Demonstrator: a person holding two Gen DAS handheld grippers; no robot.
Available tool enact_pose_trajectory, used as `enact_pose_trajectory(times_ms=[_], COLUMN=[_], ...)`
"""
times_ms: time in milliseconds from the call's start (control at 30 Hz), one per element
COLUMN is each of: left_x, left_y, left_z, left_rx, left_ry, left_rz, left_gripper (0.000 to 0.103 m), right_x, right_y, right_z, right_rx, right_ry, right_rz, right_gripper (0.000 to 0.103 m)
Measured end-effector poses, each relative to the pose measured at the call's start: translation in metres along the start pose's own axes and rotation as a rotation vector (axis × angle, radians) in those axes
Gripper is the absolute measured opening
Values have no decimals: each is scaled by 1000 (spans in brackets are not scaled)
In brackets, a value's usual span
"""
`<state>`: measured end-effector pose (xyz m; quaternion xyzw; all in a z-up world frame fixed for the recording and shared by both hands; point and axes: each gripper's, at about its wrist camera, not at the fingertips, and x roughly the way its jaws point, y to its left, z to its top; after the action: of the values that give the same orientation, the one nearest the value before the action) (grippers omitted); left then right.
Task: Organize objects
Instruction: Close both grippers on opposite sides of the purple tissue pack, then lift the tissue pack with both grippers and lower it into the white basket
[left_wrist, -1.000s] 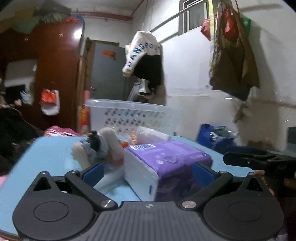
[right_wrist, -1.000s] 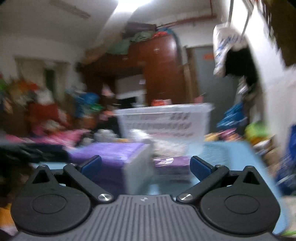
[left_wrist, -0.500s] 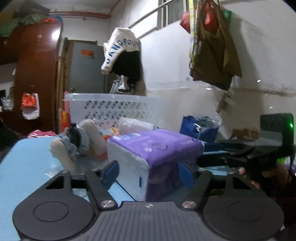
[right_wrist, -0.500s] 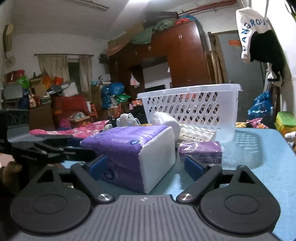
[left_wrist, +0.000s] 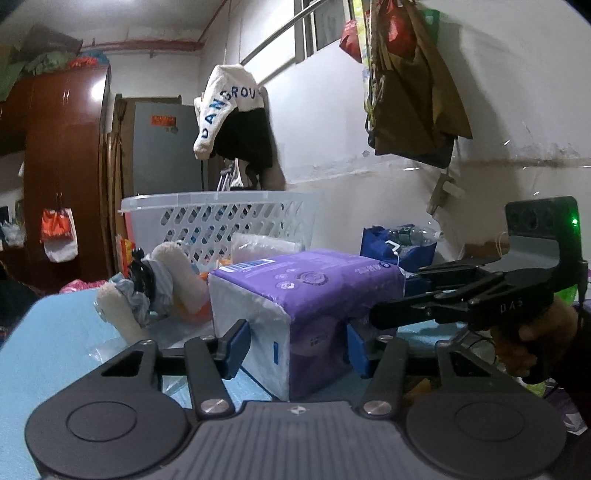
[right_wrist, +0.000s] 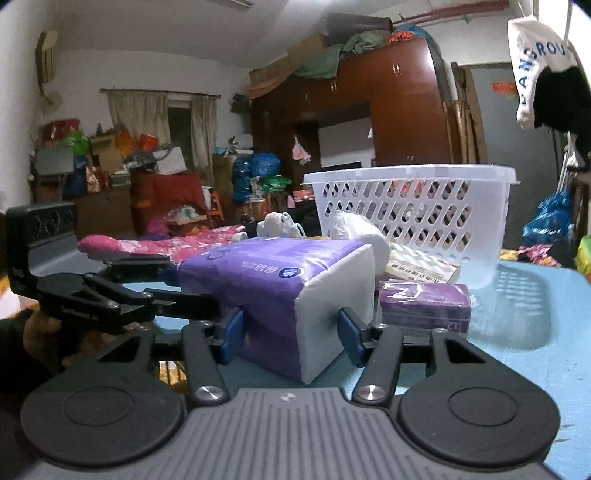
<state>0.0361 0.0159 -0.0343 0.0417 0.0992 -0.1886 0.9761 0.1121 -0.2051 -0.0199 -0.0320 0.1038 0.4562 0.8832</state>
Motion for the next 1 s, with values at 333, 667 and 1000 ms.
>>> enact_pose_trajectory(times_ms=[333, 667, 1000], left_x=[-21, 22, 104], left_y=[-9, 16, 56], left_z=[31, 161, 188], left_rx=[66, 155, 164], left_ry=[-110, -239, -124], left_rz=[19, 8, 41], left_gripper=[56, 56, 56], right_x=[-11, 11, 88], right_y=[13, -32, -79], right_z=[36, 164, 171], right_rx=[-80, -141, -70], right_ry=[-67, -109, 18], right_rz=[-59, -139, -172], right_gripper=[56, 55, 55])
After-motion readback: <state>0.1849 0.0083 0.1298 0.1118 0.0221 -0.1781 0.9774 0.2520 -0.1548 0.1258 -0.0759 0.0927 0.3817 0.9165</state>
